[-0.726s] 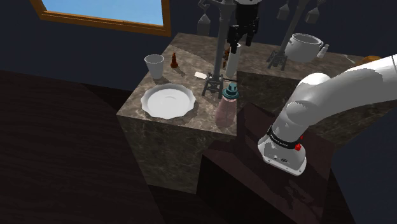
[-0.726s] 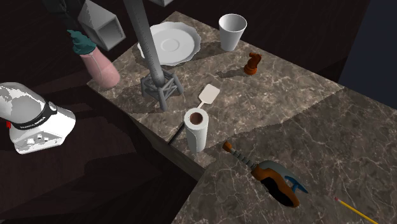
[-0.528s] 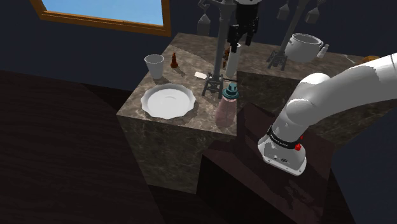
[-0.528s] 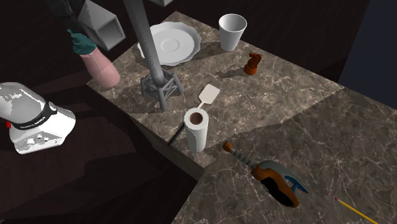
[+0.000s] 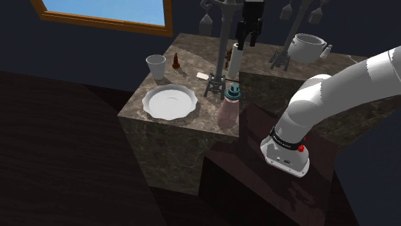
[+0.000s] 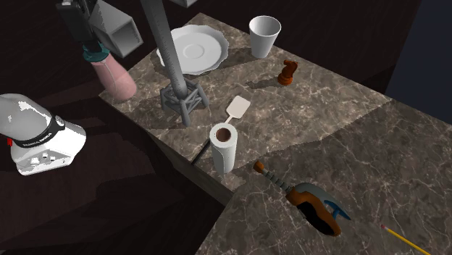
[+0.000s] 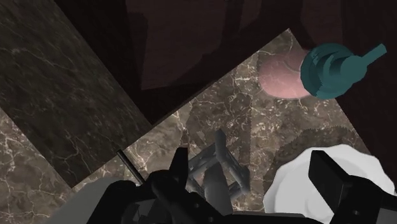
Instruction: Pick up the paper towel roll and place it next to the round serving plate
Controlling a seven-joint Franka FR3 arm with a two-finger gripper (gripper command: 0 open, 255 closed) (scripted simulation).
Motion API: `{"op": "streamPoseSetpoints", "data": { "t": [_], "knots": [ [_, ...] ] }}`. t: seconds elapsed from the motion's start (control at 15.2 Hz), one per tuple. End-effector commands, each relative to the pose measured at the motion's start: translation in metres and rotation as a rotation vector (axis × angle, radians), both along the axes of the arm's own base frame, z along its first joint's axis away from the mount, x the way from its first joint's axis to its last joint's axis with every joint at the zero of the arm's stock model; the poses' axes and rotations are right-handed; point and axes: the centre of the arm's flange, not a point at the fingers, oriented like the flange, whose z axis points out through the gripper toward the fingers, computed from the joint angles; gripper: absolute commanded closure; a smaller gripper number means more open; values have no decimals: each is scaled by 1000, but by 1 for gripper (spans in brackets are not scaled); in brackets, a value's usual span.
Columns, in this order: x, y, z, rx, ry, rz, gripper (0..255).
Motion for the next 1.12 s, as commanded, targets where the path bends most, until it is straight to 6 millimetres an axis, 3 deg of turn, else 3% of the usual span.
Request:
{"op": "streamPoseSetpoints", "data": {
  "t": [0.0, 0.07, 0.46, 0.53, 0.59, 0.99, 1.06],
  "knots": [
    [0, 0, 0, 0, 0, 0, 0],
    [0, 0, 0, 0, 0, 0, 0],
    [26, -59, -29, -33, -50, 54, 0],
    [-3, -10, 6, 106, -2, 88, 0],
    [-3, -10, 6, 106, -2, 88, 0],
    [37, -77, -16, 119, 4, 98, 0],
    [-1, -22, 14, 327, 28, 126, 0]
  ]
}}
